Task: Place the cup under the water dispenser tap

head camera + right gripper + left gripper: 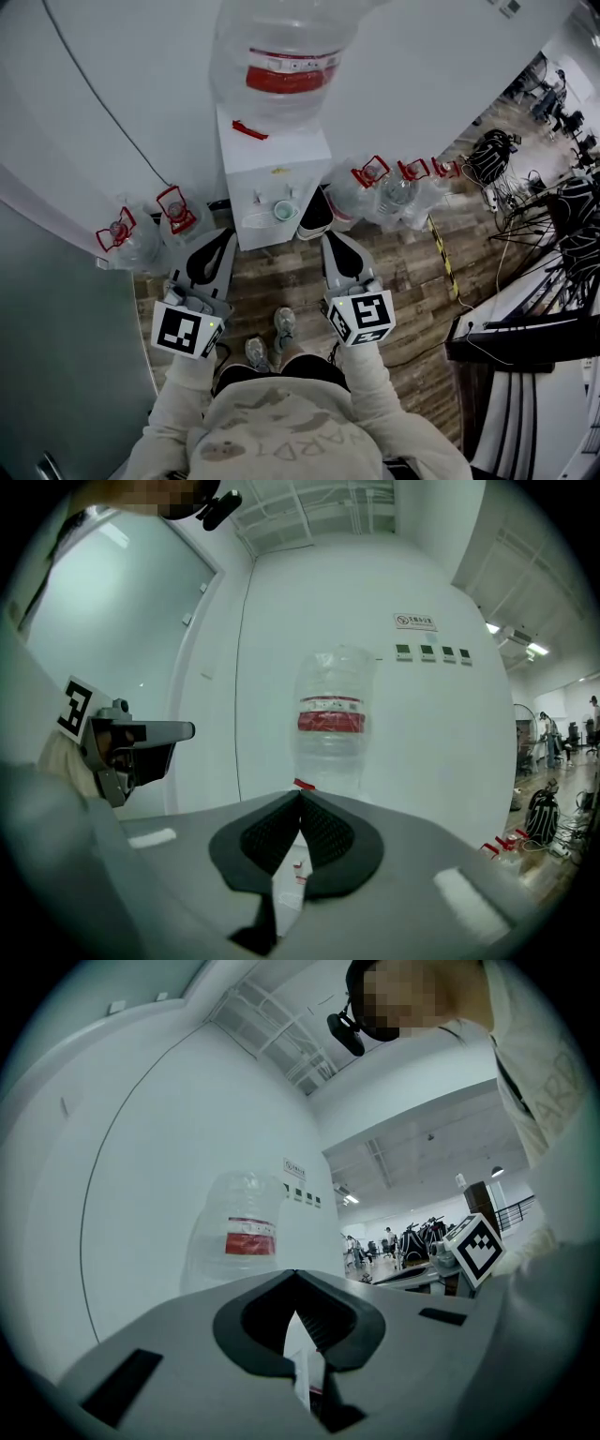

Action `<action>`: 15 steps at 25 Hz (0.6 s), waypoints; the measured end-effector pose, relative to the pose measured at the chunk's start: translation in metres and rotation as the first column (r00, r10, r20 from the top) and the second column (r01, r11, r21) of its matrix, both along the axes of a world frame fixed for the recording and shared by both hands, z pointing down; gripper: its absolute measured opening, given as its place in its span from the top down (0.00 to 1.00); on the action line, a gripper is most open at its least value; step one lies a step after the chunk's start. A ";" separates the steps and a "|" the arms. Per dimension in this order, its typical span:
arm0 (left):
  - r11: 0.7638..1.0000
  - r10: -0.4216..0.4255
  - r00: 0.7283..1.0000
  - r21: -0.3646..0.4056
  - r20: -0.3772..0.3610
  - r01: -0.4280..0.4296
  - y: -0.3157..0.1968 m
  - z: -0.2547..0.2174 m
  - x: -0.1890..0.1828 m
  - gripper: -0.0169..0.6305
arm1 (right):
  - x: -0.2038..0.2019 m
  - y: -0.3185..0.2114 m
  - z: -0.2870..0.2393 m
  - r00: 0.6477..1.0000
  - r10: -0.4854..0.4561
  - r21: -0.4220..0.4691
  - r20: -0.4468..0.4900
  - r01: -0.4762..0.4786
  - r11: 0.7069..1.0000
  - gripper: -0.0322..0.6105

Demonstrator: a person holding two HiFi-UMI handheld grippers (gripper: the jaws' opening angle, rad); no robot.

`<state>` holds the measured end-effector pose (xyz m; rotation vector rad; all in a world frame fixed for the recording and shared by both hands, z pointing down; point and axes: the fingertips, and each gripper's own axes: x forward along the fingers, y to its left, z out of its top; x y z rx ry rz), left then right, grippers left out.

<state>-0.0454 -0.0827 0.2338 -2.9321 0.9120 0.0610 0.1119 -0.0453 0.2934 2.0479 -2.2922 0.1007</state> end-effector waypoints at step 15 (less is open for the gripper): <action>0.999 0.015 0.999 0.048 -0.043 -0.013 0.027 -0.033 -0.012 0.97 | -0.012 0.038 -0.049 0.999 0.030 0.092 -0.026 -0.027 0.995 0.94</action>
